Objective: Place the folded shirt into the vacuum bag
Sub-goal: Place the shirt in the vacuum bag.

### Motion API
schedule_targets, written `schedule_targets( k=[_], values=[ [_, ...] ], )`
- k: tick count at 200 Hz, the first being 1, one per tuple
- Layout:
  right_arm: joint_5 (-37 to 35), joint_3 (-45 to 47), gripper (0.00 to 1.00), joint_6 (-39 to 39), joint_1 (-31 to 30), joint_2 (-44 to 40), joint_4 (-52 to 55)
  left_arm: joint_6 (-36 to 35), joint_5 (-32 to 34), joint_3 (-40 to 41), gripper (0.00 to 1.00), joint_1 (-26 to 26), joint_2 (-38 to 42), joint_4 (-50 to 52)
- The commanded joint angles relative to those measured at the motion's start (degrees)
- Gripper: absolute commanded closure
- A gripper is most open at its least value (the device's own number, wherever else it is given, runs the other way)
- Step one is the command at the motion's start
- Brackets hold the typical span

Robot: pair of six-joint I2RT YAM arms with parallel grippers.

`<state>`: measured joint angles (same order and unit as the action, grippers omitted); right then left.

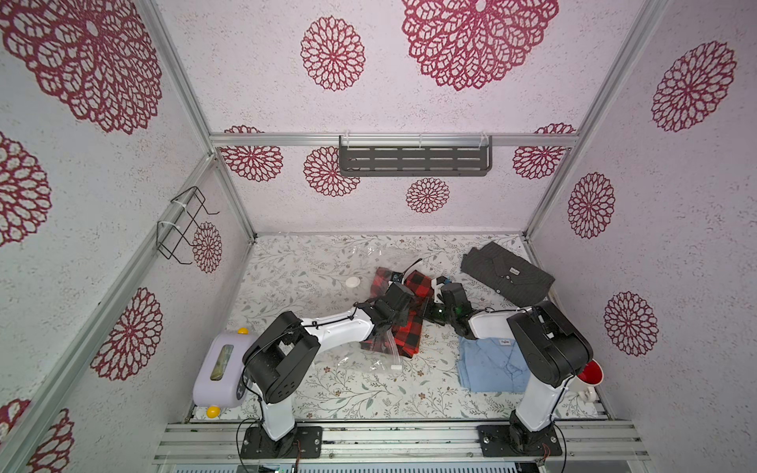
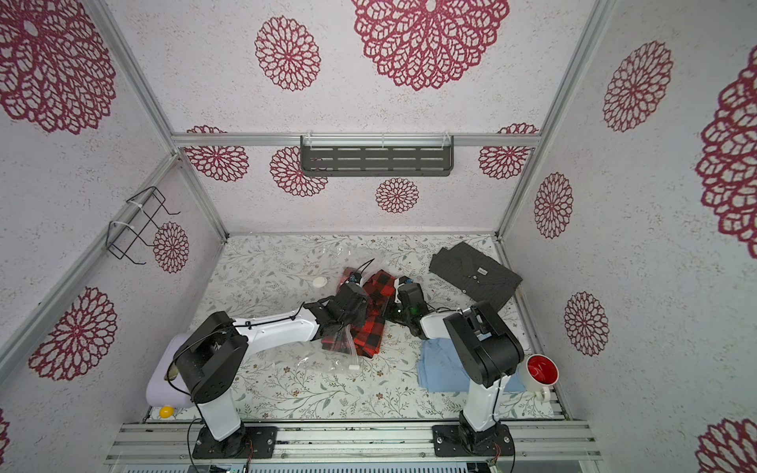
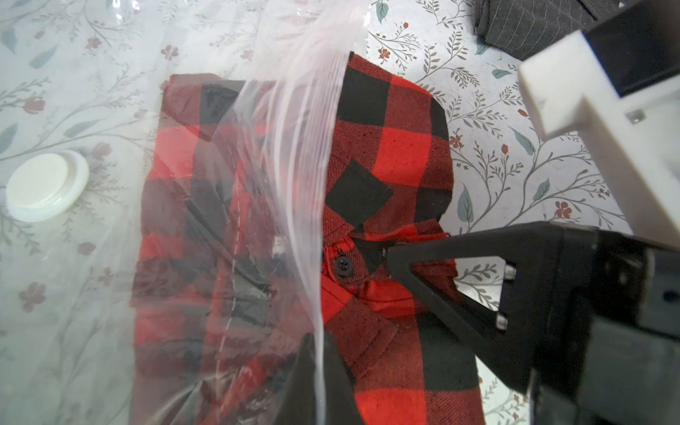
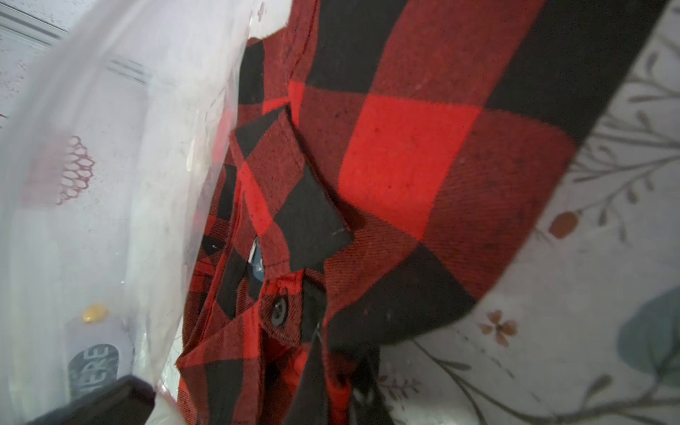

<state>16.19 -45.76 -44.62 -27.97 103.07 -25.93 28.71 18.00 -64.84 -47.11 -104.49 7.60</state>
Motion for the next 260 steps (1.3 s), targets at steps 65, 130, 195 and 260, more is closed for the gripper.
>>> schedule_targets(
  k=[65, 130, 195, 260],
  values=[
    [0.3, -9.1, 0.9, -3.8, -1.2, 3.0, 0.6, 0.3, -1.4, 2.4, 1.0, -0.9, 3.9, -5.0],
    [2.5, 6.8, 0.33, -1.6, 1.3, -9.7, 0.7, 0.6, 0.0, 1.9, 1.0, -0.8, 3.5, -4.2],
    [9.9, 14.5, 0.56, -9.5, -2.3, -8.7, -13.8, 1.3, -1.8, 1.9, 1.0, -0.9, 2.9, -4.9],
    [9.4, 5.4, 0.99, -13.6, -6.5, -3.5, -16.2, 2.7, -4.9, 3.8, 1.0, -0.9, 5.8, -7.3]
  ],
)
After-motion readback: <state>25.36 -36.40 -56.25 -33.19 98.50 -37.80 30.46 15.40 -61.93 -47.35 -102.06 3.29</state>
